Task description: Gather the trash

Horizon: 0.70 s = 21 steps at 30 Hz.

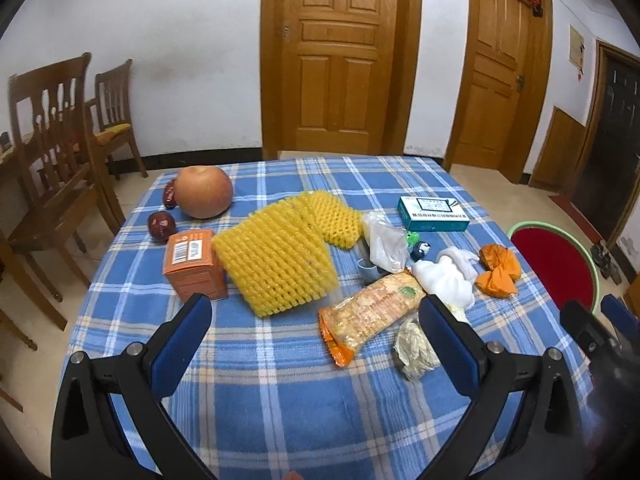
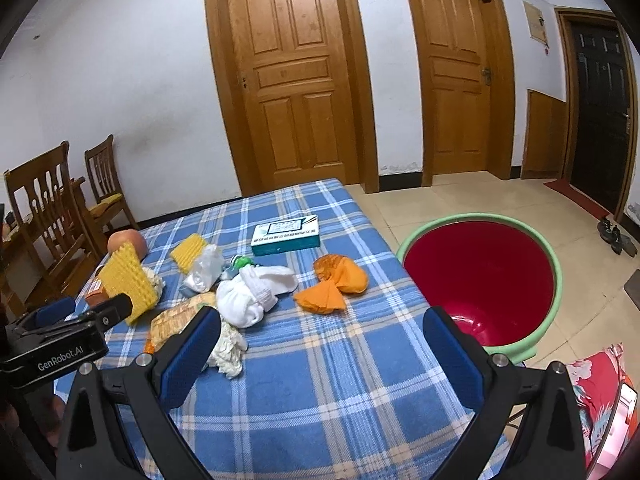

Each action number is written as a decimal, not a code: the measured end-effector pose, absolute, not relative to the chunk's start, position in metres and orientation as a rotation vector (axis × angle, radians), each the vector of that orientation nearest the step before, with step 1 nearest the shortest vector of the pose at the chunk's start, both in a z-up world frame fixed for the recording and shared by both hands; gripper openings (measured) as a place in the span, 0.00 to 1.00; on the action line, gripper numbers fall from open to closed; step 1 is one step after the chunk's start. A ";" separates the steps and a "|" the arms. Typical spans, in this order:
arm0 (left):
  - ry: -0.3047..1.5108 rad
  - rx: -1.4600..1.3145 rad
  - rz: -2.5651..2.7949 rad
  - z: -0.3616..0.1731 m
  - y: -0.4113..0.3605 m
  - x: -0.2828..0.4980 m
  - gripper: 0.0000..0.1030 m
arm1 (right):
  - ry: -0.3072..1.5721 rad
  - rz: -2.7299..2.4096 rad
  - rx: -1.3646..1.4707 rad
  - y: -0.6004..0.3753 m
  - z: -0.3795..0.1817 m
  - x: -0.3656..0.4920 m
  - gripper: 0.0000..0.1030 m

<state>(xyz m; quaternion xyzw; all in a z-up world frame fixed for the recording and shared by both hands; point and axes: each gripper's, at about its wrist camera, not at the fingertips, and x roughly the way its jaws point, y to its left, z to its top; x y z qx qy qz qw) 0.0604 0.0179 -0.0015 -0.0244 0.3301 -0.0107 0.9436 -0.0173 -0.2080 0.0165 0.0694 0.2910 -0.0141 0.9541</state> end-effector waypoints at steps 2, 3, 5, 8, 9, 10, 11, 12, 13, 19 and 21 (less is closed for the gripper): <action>0.676 -0.058 -0.022 0.000 0.017 0.055 0.99 | 0.601 -0.025 0.141 -0.210 0.017 -0.019 1.00; 0.678 -0.059 -0.018 0.001 0.015 0.051 0.99 | 0.602 -0.025 0.145 -0.211 0.017 -0.021 1.00; 0.676 -0.051 -0.005 0.004 0.013 0.046 0.99 | 0.602 -0.024 0.161 -0.215 0.018 -0.025 1.00; 0.669 -0.037 0.020 0.008 0.011 0.037 0.99 | 0.600 -0.027 0.175 -0.220 0.019 -0.032 1.00; 0.661 -0.038 0.029 0.011 0.011 0.033 0.99 | 0.599 -0.027 0.179 -0.221 0.018 -0.034 1.00; 0.657 -0.040 0.032 0.012 0.011 0.030 0.99 | 0.599 -0.024 0.185 -0.223 0.018 -0.036 1.00; 0.650 -0.045 0.038 0.014 0.011 0.027 0.99 | 0.601 -0.022 0.190 -0.224 0.017 -0.037 1.00; 0.647 -0.049 0.041 0.015 0.012 0.024 0.99 | 0.603 -0.021 0.193 -0.224 0.017 -0.038 1.00; 0.644 -0.052 0.042 0.016 0.011 0.023 0.99 | 0.606 -0.018 0.198 -0.225 0.016 -0.039 1.00; 0.638 -0.056 0.038 0.018 0.007 0.017 0.99 | 0.586 -0.024 0.184 -0.226 0.022 -0.051 1.00; 0.636 -0.054 0.033 0.018 0.005 0.015 0.99 | 0.579 -0.035 0.184 -0.229 0.024 -0.054 1.00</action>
